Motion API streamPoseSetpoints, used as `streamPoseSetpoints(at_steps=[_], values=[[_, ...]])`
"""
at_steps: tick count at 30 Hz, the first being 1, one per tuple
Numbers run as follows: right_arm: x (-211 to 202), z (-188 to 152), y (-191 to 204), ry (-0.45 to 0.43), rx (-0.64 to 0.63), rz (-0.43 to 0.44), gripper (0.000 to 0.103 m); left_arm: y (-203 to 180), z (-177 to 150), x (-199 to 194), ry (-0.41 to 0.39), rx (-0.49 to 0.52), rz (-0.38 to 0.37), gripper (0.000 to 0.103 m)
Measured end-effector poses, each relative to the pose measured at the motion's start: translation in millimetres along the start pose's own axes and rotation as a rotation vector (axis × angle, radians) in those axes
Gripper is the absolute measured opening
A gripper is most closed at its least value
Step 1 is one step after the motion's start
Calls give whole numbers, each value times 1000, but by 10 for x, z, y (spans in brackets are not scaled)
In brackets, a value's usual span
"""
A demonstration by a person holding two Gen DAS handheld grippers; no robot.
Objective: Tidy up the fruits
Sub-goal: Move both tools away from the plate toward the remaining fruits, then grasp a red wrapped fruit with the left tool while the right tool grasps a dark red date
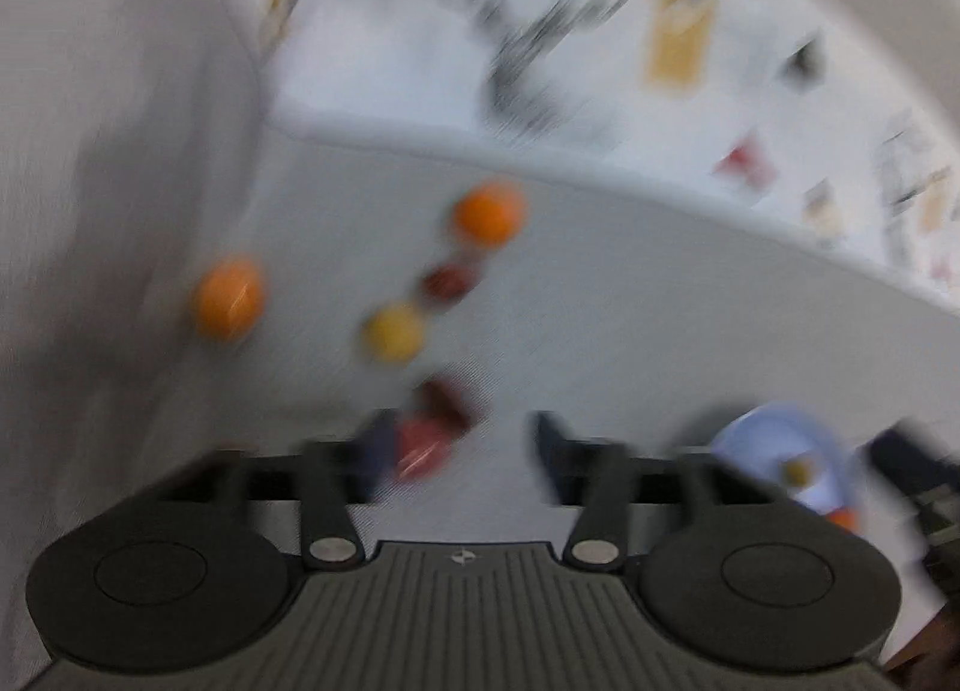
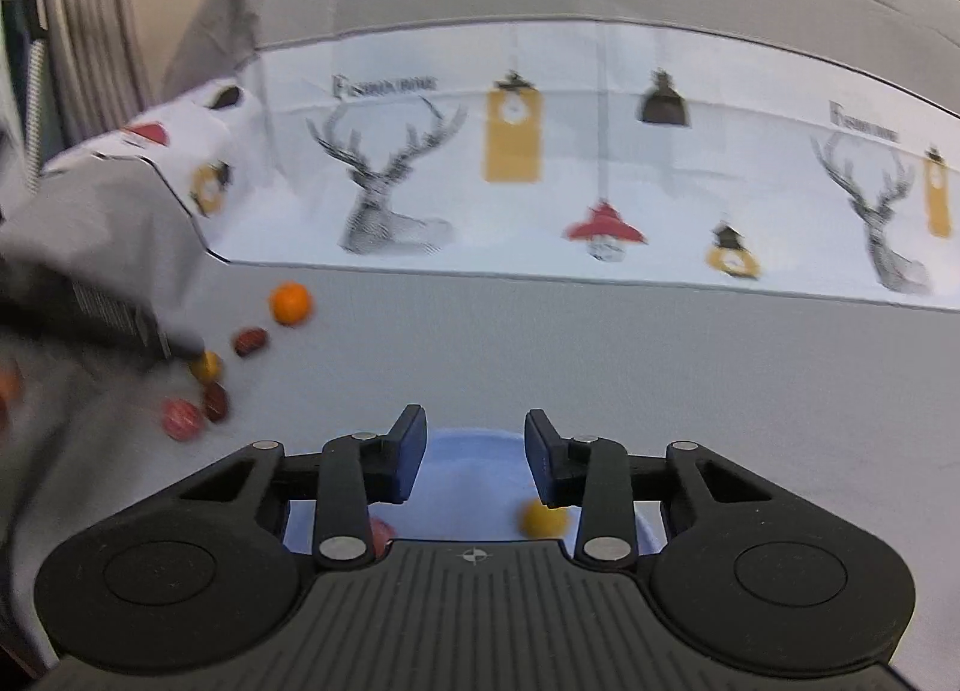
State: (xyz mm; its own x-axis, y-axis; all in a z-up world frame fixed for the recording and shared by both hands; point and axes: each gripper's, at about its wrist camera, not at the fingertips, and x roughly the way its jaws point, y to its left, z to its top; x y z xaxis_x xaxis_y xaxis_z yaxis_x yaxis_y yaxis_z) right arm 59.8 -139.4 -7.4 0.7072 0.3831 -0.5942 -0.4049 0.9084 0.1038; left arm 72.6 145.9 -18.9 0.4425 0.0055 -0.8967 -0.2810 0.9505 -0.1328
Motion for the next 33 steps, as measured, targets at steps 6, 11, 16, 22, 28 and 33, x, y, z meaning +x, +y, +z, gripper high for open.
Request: streamPoseSetpoints(at_steps=[6, 11, 16, 22, 28, 33], values=[[241, 152, 191, 7, 25, 85, 39, -38, 35, 239, 64, 98, 0, 79], [488, 243, 367, 24, 30, 133, 39, -6, -20, 263, 64, 111, 37, 32], [708, 304, 569, 51, 38, 206, 39, 293, 22, 192, 47, -27, 52, 32], [1071, 274, 1071, 134, -26, 300, 40, 746, 24, 157, 46, -270, 92, 32], [1358, 261, 1464, 199, -103, 289, 58, 859, 24, 78, 30, -339, 112, 32], [1566, 229, 1638, 276, -167, 234, 58, 854, 22, 83, 33, -357, 98, 32]])
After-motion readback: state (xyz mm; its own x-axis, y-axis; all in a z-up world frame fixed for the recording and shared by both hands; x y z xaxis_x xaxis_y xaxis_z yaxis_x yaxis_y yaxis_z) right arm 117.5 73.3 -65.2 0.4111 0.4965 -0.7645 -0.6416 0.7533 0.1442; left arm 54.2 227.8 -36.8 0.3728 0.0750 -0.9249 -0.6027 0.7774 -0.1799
